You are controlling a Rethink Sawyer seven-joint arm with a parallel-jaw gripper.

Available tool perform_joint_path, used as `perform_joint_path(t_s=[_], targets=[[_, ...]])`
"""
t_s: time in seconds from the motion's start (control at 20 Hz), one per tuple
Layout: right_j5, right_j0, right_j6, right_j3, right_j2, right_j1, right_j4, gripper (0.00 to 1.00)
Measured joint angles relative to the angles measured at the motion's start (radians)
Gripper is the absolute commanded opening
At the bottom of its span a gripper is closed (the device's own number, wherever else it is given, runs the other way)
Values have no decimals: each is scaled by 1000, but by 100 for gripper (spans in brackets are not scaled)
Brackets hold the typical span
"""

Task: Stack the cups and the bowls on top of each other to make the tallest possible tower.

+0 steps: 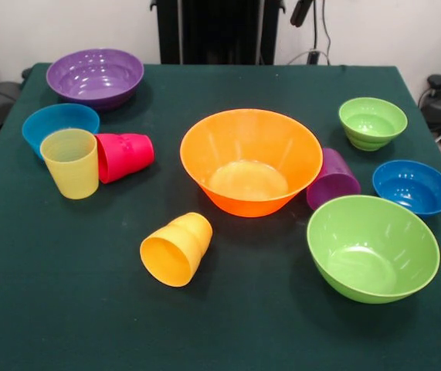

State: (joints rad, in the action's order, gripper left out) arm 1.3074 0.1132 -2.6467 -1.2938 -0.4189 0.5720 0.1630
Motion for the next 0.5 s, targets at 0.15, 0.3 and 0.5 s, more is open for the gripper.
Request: perform_joint_path(t_s=[0.15, 0.3, 0.5], targets=[[5, 0, 0, 0, -5, 4, -1, 100], [12, -1, 0, 0, -9, 9, -1, 100], [26, -8, 0, 4, -13, 21, -1, 100]])
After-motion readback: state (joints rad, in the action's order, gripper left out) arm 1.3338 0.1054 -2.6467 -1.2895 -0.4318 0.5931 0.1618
